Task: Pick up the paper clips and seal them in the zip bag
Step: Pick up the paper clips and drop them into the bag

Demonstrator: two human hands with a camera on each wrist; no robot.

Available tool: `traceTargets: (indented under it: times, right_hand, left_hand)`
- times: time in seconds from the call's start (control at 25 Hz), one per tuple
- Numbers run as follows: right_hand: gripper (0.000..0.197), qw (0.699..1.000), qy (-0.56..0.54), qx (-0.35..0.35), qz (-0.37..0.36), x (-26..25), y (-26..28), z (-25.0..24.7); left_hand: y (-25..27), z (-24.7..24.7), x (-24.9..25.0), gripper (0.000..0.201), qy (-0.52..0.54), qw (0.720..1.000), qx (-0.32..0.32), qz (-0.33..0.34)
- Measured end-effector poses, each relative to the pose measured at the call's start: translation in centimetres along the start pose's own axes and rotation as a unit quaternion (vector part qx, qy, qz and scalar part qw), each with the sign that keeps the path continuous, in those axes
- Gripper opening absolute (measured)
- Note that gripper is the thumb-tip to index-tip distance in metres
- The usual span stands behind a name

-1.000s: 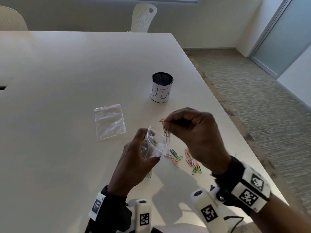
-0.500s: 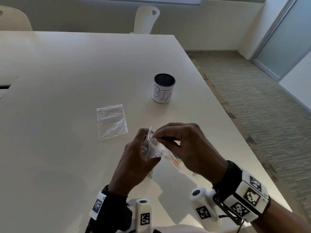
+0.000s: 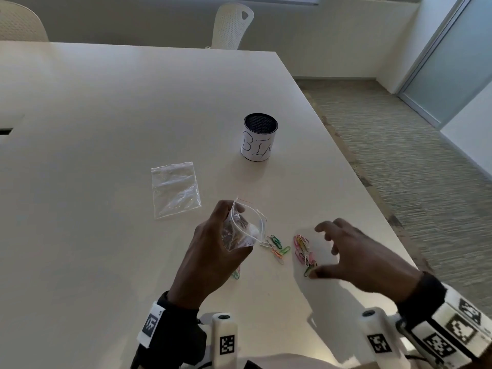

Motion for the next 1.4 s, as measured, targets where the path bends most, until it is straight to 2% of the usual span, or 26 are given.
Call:
traceTargets:
  times: [0.04,0.12,0.28,0.36,0.4,0.44,0.52,0.56,0.64,0.76,0.84,1.0,1.2,1.4]
  right_hand:
    - [0.096,1.0,-0.003,-0.018,0.006,0.0,0.0,1.0]
    - [0.09,0.999,-0.028,-0.018,0.005,-0.4,-0.6,2.2]
    - [0.045,0.996,-0.073,0.048,-0.035,-2.0,-2.3,2.3]
    - [0.031,0.99,-0.103,0.066,-0.068,-2.8,-2.8,2.2]
    - [0.032,0.987,-0.119,0.07,-0.082,-3.2,-2.9,2.0]
    - [0.042,0.986,-0.124,0.065,-0.089,-3.5,-2.9,1.8]
    - [0.07,0.992,-0.077,0.038,-0.089,-4.4,-2.6,1.9]
    - [0.077,0.995,-0.035,0.031,-0.087,-4.7,-2.4,2.1]
    - [0.068,0.994,0.009,0.046,-0.095,-5.5,-2.0,2.6]
    - [0.03,0.988,-0.017,0.096,-0.117,-6.1,-2.1,3.1]
    - [0.011,0.985,-0.026,0.118,-0.125,-6.1,-2.2,3.0]
    - [0.012,0.982,-0.03,0.137,-0.123,-5.6,-2.6,2.8]
    - [0.011,0.975,-0.119,0.15,-0.115,-3.8,-3.4,1.5]
    - [0.013,0.945,-0.284,0.143,-0.078,-2.6,-2.7,-1.7]
  left_hand:
    - [0.0,0.0,0.0,0.048,-0.001,1.0,0.001,0.0]
    - [-0.1,0.1,0.0,0.046,0.001,1.0,0.004,0.0]
    - [0.0,0.1,0.2,0.045,0.005,1.0,0.007,-0.004]
    - [0.0,0.1,0.1,0.046,0.003,1.0,0.007,-0.005]
    - [0.0,0.1,0.1,0.046,0.002,1.0,0.006,-0.005]
    - [0.0,0.1,0.0,0.047,0.002,1.0,0.005,-0.005]
    - [0.0,0.0,0.0,0.047,0.001,1.0,0.005,-0.006]
    - [0.0,0.0,-0.1,0.047,0.001,1.0,0.005,-0.007]
    - [0.1,0.0,-0.1,0.046,0.003,1.0,0.005,-0.005]
    - [0.1,0.0,0.0,0.046,0.005,1.0,0.004,-0.003]
    - [0.1,0.0,0.0,0.046,0.006,1.0,0.005,-0.005]
    - [0.1,0.0,-0.1,0.046,0.008,1.0,0.002,-0.003]
    - [0.1,0.0,0.0,0.046,0.013,1.0,0.0,-0.004]
    - [0.1,0.0,0.0,0.047,0.013,1.0,0.0,-0.01]
Point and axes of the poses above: each hand's wrist, its own y-axis away from the middle knuckle, its own z-axis out of the palm, x = y × z, the point moved 4 cm from there along -y, towards the middle knuckle, and after that the axes turned 3 degrees about z, right-handed, at the moved point
